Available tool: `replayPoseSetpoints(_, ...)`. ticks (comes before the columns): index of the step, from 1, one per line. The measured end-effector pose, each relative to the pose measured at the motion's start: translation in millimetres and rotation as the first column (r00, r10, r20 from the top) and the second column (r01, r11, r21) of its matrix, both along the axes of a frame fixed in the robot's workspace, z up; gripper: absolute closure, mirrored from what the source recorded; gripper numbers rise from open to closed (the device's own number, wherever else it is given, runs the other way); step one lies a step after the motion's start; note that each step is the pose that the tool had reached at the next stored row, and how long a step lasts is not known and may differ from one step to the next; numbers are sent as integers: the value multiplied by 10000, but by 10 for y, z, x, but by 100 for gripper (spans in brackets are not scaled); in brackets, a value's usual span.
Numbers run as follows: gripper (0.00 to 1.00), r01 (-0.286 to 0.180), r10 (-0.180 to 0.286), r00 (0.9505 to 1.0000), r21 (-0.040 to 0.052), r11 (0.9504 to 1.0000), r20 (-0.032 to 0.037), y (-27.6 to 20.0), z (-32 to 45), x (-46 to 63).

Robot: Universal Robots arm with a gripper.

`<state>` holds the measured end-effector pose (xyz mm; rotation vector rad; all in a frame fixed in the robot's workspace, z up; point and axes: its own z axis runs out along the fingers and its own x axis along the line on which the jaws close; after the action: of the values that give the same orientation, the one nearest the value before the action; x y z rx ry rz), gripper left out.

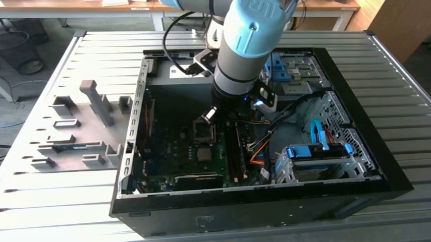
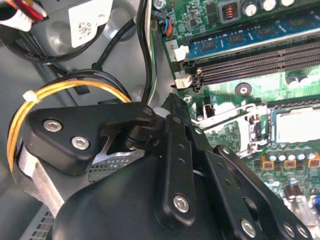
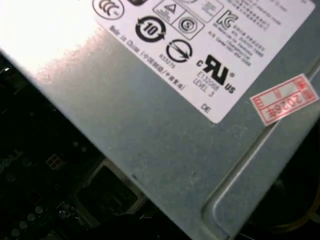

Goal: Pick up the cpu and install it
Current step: 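Close the cpu cover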

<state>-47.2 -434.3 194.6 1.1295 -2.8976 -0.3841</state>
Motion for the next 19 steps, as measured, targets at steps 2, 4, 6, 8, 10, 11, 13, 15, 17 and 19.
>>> replayPoseSetpoints(2,90,-8,8,10000,0,10000,0,0,-1,-2)
replayPoseSetpoints(4,90,-8,8,10000,4,10000,0,0,-2,-7)
replayPoseSetpoints(6,90,-8,8,10000,5,10000,1,1,-3,-19)
replayPoseSetpoints(8,90,-9,9,10000,7,10000,2,-4,-4,-27)
replayPoseSetpoints(10,90,-9,9,10000,2,10000,0,-15,-3,-32)
replayPoseSetpoints(11,90,-9,9,10000,1,10000,1,-20,-3,-33)
replayPoseSetpoints(13,90,-9,9,10000,-1,10000,5,-30,-1,-37)
replayPoseSetpoints(15,90,-14,14,10000,-3,10000,15,-34,8,-42)
replayPoseSetpoints(17,90,-24,24,10000,-1,10000,40,-38,27,-50)
replayPoseSetpoints(19,90,-34,34,10000,-1,10000,69,-42,46,-60)
